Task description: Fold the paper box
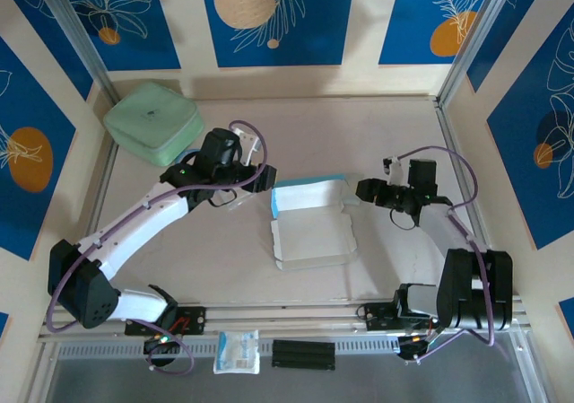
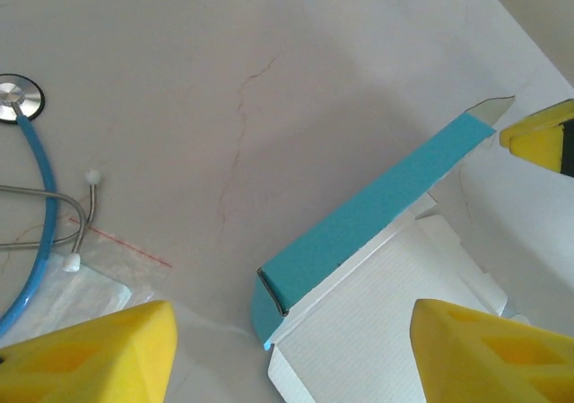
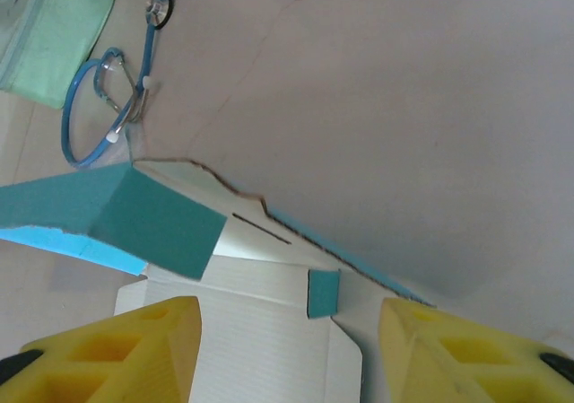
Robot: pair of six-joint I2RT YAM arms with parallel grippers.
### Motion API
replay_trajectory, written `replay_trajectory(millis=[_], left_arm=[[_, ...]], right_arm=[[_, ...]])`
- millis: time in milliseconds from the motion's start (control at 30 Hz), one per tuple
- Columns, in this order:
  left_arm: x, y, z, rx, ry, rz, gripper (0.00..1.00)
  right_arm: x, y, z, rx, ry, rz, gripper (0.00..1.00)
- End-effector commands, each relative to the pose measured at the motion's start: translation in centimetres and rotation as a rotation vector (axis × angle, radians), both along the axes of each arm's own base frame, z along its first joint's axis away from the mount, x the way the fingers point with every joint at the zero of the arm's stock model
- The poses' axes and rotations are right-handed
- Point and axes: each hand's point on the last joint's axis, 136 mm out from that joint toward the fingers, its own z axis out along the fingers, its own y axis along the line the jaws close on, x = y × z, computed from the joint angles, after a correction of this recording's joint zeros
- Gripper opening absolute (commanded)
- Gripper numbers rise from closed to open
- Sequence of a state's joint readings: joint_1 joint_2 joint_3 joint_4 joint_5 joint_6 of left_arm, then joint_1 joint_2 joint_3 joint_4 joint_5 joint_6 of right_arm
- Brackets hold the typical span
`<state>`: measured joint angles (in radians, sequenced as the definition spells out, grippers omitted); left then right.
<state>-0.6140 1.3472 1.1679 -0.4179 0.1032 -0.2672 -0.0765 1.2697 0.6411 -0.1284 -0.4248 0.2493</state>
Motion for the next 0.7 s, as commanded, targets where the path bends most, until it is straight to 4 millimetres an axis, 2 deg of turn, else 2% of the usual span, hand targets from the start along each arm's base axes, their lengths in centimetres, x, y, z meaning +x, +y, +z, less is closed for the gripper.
replay_trajectory(millis=[0, 133, 267, 500, 667], left_arm=[[-0.5, 0.8, -0.1, 0.007, 0.011, -0.004, 0.69], [-0.6, 1.0, -0.2, 0.014, 0.031, -0.008, 0.69], [-0.8, 1.0, 0.1, 0.017, 0.045, -0.027, 0.7], [-0.9, 0.7, 0.3, 0.016, 0.072, -0.066, 0.7], [-1.0, 0.2, 0.3, 0.065, 0.099, -0.134, 0.71]], right_arm=[[1.3, 0.5, 1.7, 0.005, -0.082, 0.074, 0.56], [2.1, 0.7, 1.4, 0.007, -0.061, 0.076, 0.6], [2.2, 1.9, 1.1, 0.009, -0.033, 0.15, 0.57], [2.0, 3.8, -0.5, -0.091, 0.027, 0.205, 0.3], [1.4, 5.7, -0.6, -0.229, -0.06, 0.281, 0.13]])
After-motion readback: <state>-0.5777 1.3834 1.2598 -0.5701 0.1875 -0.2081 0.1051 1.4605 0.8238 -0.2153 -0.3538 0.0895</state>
